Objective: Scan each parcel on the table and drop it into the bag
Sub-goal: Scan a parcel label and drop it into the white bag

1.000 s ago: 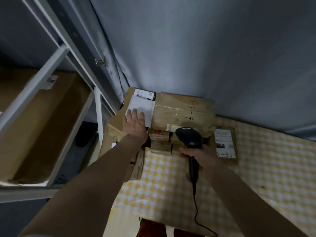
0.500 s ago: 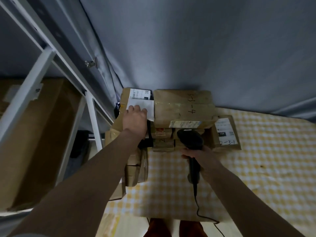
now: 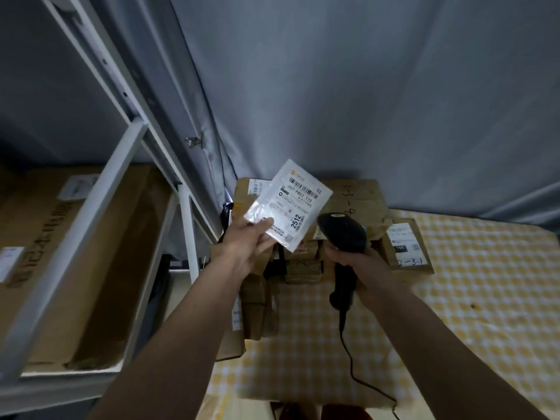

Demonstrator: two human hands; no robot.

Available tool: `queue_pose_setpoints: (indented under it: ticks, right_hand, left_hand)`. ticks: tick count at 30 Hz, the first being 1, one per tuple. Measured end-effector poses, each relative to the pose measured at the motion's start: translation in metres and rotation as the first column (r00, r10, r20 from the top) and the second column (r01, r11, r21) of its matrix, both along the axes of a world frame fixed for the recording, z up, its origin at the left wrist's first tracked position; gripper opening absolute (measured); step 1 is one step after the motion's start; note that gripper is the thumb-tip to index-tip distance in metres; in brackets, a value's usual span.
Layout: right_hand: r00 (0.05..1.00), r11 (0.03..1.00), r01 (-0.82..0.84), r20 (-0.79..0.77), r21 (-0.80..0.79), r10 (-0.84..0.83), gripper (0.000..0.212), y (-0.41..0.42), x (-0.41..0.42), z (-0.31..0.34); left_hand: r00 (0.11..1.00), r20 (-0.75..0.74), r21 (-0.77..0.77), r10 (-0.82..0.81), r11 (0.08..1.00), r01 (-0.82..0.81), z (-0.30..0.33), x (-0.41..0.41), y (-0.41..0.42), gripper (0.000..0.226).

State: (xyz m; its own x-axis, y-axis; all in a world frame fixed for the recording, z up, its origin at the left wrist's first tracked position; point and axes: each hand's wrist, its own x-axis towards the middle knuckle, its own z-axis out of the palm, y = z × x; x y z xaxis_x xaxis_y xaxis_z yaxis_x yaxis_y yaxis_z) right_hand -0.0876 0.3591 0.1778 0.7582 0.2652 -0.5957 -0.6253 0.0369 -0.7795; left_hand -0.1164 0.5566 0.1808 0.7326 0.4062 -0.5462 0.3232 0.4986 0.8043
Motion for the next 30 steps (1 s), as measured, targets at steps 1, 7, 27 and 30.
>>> queue_pose_setpoints:
  ticks: [1,7,27,30]
  right_hand:
    - [1.000,1.000,-0.005,0.027,0.022,0.004,0.028,0.004,-0.001,0.006]
    - [0.991,0.985,-0.088,0.114,0.146,0.071,0.024,0.013,-0.010,0.033]
    - [0.881,0.962,-0.137,0.415,-0.238,0.228,0.015,0.010,-0.041,0.083]
    - [0.883,0.963,-0.144,0.410,-0.227,0.229,0.015,0.015,-0.049,0.085]
  left_hand:
    - [1.000,0.014,-0.071,0.003,0.997,-0.002,0.001,-0.005,-0.001,0.027]
    - [0.996,0.031,-0.257,-0.080,0.963,0.085,0.001,-0.029,-0.014,0.032]
    - [0.983,-0.094,0.331,-0.155,0.927,0.178,0.037,-0.013,0.004,0.034]
    - [0.984,-0.094,0.351,-0.150,0.920,0.174,0.033,-0.010,0.003,0.035]
